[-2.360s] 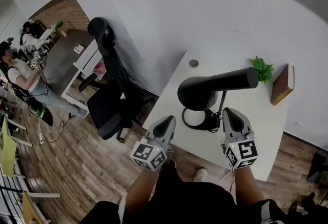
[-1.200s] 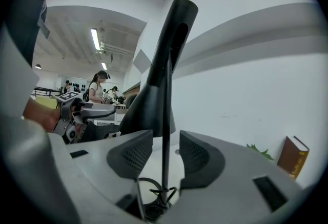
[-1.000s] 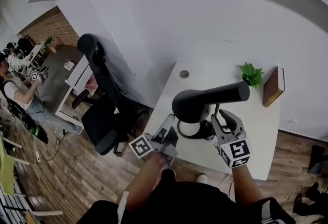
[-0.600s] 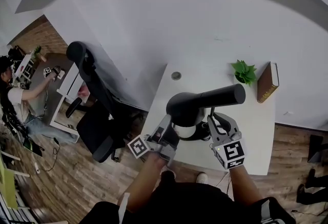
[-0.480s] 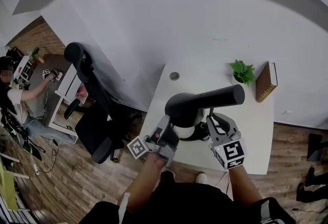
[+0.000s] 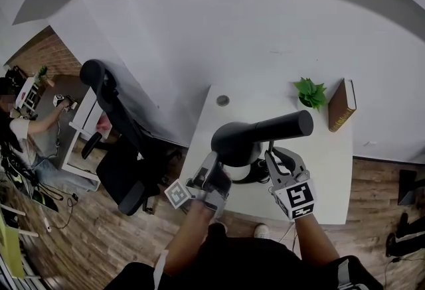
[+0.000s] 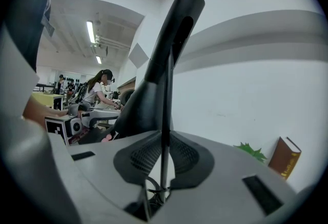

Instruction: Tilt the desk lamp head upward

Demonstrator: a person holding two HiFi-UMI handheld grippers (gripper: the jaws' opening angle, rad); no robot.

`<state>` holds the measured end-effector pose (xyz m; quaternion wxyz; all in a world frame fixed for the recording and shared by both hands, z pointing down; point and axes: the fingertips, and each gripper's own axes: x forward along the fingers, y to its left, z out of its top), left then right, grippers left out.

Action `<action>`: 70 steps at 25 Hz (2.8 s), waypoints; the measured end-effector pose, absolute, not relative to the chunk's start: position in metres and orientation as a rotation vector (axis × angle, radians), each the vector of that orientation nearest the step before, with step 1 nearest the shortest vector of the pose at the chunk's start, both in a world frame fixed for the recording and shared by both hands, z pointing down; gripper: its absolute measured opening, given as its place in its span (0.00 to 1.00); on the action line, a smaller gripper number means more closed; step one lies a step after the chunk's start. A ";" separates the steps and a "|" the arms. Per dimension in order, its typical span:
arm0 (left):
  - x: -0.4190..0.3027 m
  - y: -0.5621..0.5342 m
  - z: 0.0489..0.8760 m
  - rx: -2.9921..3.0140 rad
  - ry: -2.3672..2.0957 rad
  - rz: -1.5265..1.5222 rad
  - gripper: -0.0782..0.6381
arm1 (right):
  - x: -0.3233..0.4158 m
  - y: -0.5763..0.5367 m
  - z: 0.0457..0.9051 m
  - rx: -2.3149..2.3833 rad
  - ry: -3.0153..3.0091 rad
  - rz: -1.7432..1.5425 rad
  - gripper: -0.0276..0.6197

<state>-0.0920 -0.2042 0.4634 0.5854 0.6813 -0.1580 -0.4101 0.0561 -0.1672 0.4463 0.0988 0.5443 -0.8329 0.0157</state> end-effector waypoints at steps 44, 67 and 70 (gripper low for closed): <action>-0.151 -0.241 0.300 2.301 -0.668 -1.020 0.18 | 0.058 -0.169 0.448 1.624 -2.406 0.067 0.10; -0.119 -0.221 0.186 2.902 -0.843 -0.848 0.18 | 0.058 -0.171 0.448 1.733 -2.332 0.045 0.10; -0.114 -0.217 0.176 2.958 -0.877 -0.832 0.18 | 0.056 -0.171 0.448 1.744 -2.297 0.039 0.10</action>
